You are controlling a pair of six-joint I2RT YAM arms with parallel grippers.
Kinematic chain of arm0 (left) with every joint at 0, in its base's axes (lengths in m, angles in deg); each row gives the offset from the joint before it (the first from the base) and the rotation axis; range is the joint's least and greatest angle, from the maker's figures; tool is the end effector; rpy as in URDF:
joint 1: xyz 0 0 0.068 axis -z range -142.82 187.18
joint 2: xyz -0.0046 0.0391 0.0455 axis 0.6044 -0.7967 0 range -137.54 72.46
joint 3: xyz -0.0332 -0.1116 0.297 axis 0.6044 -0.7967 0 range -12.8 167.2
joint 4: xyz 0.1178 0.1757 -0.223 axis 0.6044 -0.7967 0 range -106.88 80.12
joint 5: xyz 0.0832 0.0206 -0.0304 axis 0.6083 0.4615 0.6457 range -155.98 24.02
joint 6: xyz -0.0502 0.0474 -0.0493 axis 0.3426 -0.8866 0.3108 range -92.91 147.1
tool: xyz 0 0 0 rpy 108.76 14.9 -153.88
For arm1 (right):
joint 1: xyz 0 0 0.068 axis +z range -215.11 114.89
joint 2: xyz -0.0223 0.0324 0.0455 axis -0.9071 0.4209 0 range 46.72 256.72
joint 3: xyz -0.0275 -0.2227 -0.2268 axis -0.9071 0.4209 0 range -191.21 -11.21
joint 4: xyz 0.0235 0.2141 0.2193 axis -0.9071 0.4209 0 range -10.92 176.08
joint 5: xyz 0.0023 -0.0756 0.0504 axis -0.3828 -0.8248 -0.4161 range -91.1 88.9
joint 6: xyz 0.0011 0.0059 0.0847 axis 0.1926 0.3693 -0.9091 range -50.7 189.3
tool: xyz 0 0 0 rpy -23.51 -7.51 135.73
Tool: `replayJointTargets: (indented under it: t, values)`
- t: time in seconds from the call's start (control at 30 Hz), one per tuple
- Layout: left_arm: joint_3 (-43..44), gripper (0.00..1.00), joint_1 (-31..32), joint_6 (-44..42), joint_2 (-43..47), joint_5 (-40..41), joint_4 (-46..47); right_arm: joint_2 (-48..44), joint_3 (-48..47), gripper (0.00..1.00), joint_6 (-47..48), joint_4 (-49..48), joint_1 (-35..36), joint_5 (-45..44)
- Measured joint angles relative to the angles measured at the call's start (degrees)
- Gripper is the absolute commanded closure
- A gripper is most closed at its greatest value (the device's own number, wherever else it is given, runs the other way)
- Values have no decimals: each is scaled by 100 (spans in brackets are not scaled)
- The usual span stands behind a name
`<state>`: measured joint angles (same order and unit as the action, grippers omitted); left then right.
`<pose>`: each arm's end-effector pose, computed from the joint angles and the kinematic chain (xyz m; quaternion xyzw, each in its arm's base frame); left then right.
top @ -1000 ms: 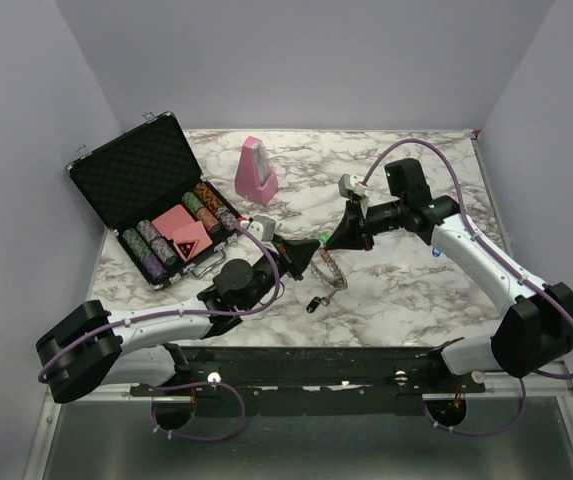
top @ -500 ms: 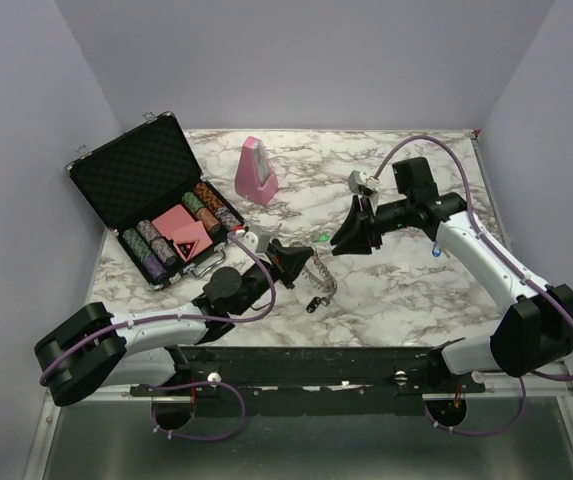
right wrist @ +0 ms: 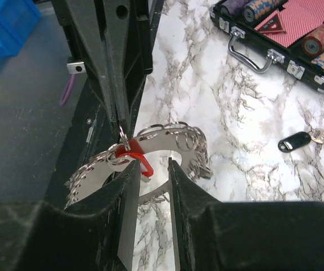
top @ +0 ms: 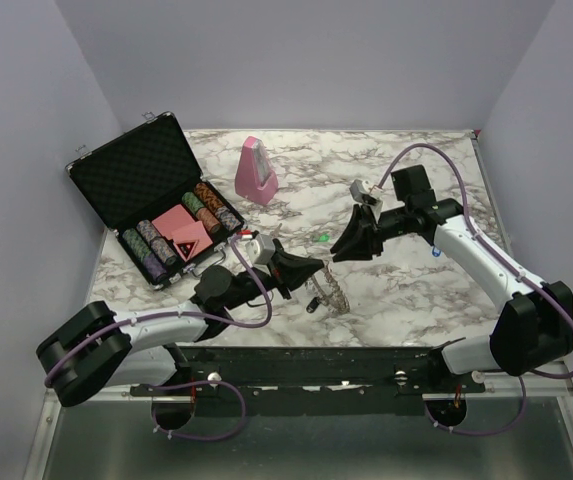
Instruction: Put the keys on the keyring
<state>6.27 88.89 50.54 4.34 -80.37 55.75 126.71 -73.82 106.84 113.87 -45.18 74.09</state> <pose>0.1601 -0.2326 0.2619 0.2422 0.5506 -0.5443 0.5847 0.2771 0.1772 0.3164 -0.5338 0.5622 0.5310 0.3421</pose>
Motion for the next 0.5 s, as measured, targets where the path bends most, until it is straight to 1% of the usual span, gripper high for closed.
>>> replayJointTargets:
  t: [0.13,0.3,0.5]
  values:
    - [11,100,-66,11,-101,-225,160,0,0,67,315,181,15,179]
    - [11,100,-103,13,-122,-319,236,0,0,68,715,520,70,378]
    - [22,100,-136,26,-166,-428,348,0,0,71,839,603,133,426]
